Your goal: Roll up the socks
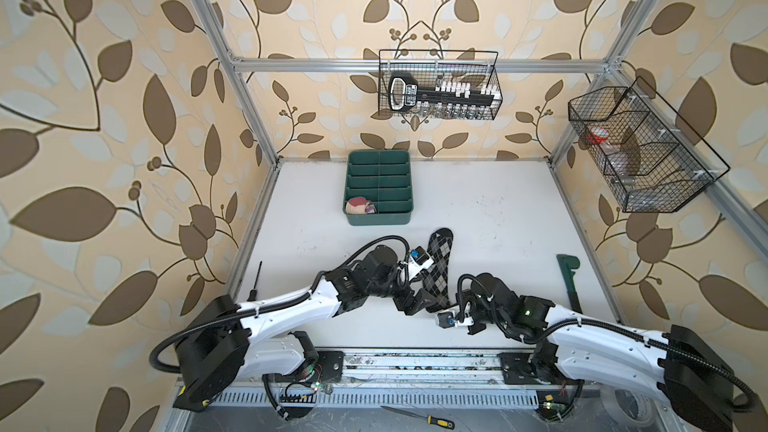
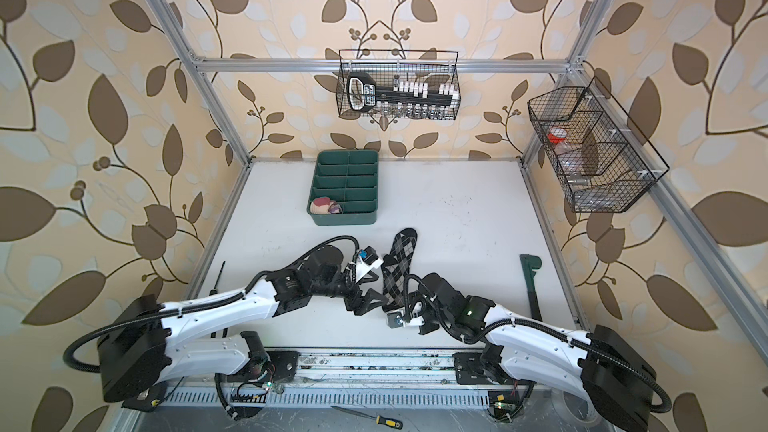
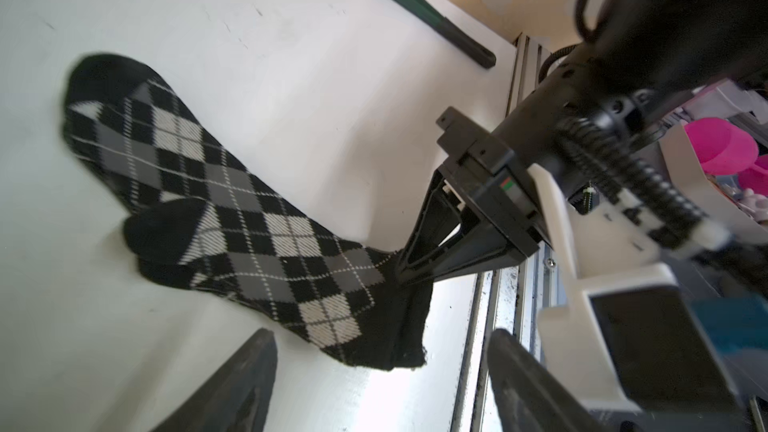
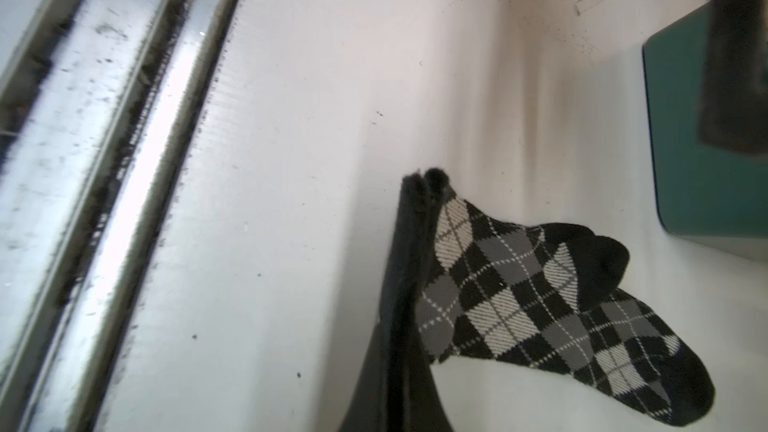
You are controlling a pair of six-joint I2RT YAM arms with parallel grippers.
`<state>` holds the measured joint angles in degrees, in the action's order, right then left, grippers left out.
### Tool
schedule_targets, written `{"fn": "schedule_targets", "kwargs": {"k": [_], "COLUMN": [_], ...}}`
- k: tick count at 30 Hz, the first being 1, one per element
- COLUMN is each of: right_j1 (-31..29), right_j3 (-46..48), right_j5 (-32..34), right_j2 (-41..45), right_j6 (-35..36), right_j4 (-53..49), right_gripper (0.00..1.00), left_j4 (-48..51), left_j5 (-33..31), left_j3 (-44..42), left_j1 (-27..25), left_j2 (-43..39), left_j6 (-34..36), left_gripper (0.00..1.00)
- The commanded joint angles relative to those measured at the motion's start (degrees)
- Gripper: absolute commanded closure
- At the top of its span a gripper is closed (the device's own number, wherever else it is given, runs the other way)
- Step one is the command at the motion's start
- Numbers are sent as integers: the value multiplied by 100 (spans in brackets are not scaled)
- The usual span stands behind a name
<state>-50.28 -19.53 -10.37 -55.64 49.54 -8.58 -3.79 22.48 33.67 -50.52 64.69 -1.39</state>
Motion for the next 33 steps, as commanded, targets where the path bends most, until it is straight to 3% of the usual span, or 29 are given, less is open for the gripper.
{"fn": "schedule_targets", "kwargs": {"k": [1,4,8,12,16,23,28,33], "right_j1": [272,646,805,898,1130,1242,1289,1330], "right_j3": [-404,-767,-1400,-1952,-2296,-3251,-3550,-3723], "right_j5": [-969,-1567,-1887,-1901,-2202,-2442,-2633,-2659], "right_j2": [-54,-422,-1350,-2142,-2598,-3908,-4487,-4733], "right_j6": [97,48,12,-1,-312,-792,-876,-741], "right_j4": [-778,-1295,-2088,-2750,-2930,-3588,-3833,-4153], "right_gripper": [100,100,100,100,100,100,100,100], "left_j4": [309,587,1153,2018,2166,916,1057,1060], "left_j5": [-887,-1332,-1255,-1404,-1816,-3926,-4378,-4687], "left_j3": [-113,-171,-26,549,701,203,157,-247], "left_j1": [55,56,51,19,-298,-1944,-3033,-3862], "left_j2": [-886,-1782,-2494,-2323,-1999,-1989,-1935,-1397], "left_j6": [553,1281,2945,4181,4999,6408,6804,6449], "left_gripper": [19,19,15,16,16,16,17,25]}}
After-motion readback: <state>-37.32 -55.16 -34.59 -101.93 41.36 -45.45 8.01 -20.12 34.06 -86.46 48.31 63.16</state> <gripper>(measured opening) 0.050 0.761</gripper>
